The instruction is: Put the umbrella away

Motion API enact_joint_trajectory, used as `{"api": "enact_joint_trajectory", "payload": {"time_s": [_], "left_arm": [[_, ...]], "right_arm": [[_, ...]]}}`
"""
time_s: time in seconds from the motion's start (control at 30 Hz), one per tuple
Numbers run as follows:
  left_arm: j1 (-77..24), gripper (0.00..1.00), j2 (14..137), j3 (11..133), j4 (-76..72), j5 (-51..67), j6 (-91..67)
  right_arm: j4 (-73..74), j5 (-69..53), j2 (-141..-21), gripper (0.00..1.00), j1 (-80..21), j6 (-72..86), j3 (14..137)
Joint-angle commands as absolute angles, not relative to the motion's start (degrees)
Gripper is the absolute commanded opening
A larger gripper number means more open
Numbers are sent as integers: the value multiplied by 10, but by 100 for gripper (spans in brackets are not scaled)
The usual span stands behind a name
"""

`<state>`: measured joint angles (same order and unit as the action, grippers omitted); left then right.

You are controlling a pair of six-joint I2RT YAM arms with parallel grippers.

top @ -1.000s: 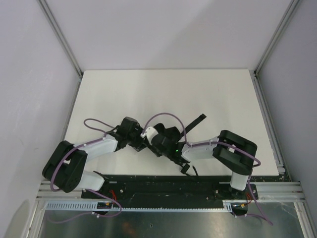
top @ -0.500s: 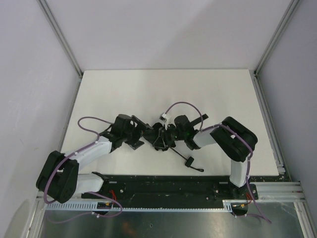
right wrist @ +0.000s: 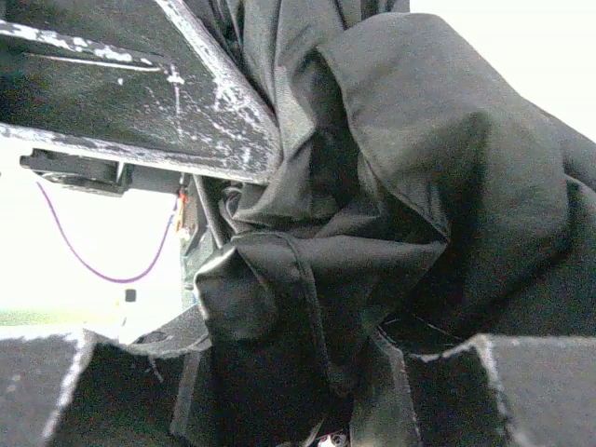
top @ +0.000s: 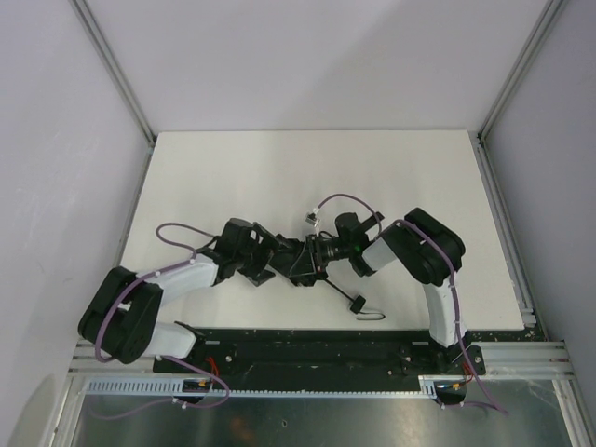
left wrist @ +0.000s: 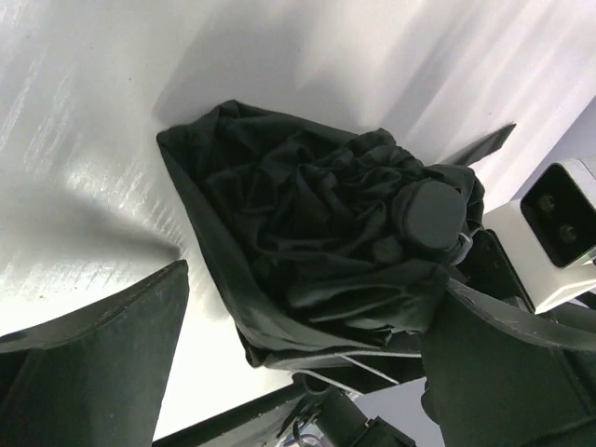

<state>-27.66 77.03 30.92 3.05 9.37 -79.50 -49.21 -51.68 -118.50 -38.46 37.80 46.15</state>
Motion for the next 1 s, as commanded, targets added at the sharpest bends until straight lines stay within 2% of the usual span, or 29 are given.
{"api": "enact_joint_trajectory", "payload": {"time_s": [0.0, 0.1, 0.2, 0.3, 0.4, 0.47, 0.53, 0.6, 0.7, 0.83, 0.9, 0.97], "left_arm": [[-288, 99, 800, 289, 21, 80, -800], [-291, 99, 827, 276, 11, 71, -798], [-293, 88, 853, 261, -10, 58, -791], [-294, 58, 869, 234, -60, 49, -784], [-293, 33, 882, 220, -80, 51, -775], [-293, 19, 886, 218, -83, 54, -770], [-294, 11, 888, 218, -85, 56, -765], [-294, 8, 887, 220, -85, 58, -759], [-296, 1, 877, 221, -85, 59, -756], [-299, 0, 859, 220, -83, 55, -753], [-301, 0, 852, 220, -82, 55, -751], [-302, 0, 850, 222, -79, 58, -750]], "right_arm": [[-432, -549, -1236, 0, -381, 452, 465], [-439, -561, -1248, 0, -381, 473, 480], [-447, -572, -1253, 0, -381, 489, 490], [-445, -576, -1250, 0, -380, 492, 495], [-406, -572, -1235, 0, -380, 464, 505], [-349, -562, -1220, 1, -380, 427, 519], [-271, -538, -1198, 5, -381, 375, 538], [-195, -507, -1173, 14, -382, 323, 560], [-98, -447, -1118, 41, -381, 263, 589], [-15, -354, -1029, 74, -383, 192, 612], [21, -296, -987, 85, -391, 158, 616], [42, -237, -953, 91, -408, 126, 616]]}}
